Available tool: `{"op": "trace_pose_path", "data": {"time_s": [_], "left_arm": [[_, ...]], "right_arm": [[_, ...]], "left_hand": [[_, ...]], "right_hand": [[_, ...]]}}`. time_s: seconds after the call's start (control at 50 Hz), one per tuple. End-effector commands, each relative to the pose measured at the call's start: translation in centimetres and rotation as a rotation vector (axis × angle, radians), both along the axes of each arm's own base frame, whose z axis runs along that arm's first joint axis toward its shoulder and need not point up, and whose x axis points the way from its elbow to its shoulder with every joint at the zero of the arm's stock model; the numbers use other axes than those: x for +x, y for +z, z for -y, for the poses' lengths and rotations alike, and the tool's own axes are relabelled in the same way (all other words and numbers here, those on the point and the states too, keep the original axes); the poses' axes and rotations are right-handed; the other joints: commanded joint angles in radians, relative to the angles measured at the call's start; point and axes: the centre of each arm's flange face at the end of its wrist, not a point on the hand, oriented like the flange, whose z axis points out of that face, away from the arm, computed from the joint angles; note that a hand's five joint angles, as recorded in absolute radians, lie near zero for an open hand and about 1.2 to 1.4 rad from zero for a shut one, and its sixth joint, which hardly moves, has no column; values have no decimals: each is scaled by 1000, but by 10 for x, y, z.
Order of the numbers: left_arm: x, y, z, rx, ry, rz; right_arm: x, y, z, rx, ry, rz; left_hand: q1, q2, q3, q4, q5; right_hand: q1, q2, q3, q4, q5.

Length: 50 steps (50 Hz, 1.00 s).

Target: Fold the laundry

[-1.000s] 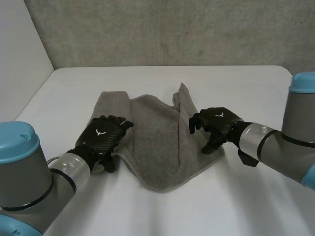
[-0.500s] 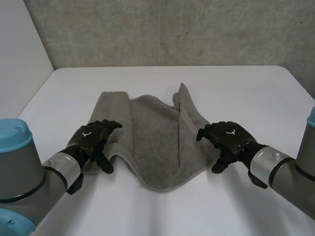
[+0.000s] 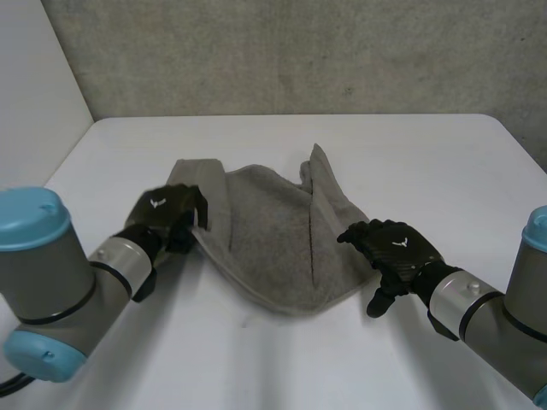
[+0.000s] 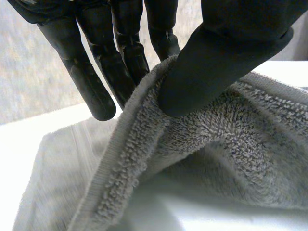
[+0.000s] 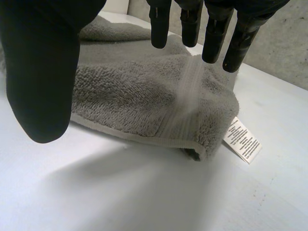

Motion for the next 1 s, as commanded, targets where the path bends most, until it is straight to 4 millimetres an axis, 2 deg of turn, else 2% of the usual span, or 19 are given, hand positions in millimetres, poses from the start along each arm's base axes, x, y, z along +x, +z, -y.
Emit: {"op": "trace_pose_path", "data": {"time_s": [0.02, 0.1, 0.26, 0.38, 0.6, 0.64, 0.76, 0.82, 0.86, 0.9, 1.0], "left_arm": [[-6, 52, -22, -153, -56, 21], [-9, 70, -30, -176, -75, 28], [-7, 75, -31, -159, -71, 32], [-6, 78, -29, -167, -61, 28], [-4, 95, -37, -208, -64, -1], [-2, 99, -38, -220, -57, -7], [4, 100, -36, -226, -37, -5], [13, 98, -30, -219, 6, 2], [19, 98, -26, -220, 30, 6], [25, 97, -23, -215, 53, 7], [28, 95, -22, -210, 62, 9]], "right_arm": [[11, 2, -5, 28, 12, 55], [30, 3, -14, 97, 11, 150], [50, -14, -9, 104, -32, 190], [56, -29, -7, 127, -52, 175], [73, -33, 9, 53, -101, 257], [78, -34, 18, 27, -121, 261], [76, -29, 33, -37, -193, 243], [73, -22, 41, -90, -220, 217], [67, -20, 49, -117, -238, 193], [45, -19, 71, -159, -293, 133], [34, -25, 82, -185, -300, 62]], "left_hand": [[252, 216, 216, 218, 227], [252, 216, 216, 218, 227], [252, 216, 216, 218, 227], [252, 216, 216, 218, 227], [252, 216, 216, 218, 227], [252, 216, 216, 218, 227], [252, 216, 216, 218, 227], [252, 216, 216, 218, 227], [252, 216, 216, 218, 227], [252, 216, 216, 218, 227], [252, 216, 216, 218, 227]], "right_hand": [[-30, -50, -40, -60, -67], [-30, -50, -40, -60, -67], [-30, -50, -40, -60, -67], [-30, -50, -40, -60, -67], [-26, -45, -36, -55, -63], [-14, -34, -24, -44, -51], [36, 16, 26, 6, -1], [36, 16, 26, 6, -1], [36, 16, 26, 6, -1], [42, 22, 32, 12, 4], [156, 136, 146, 126, 118]]}}
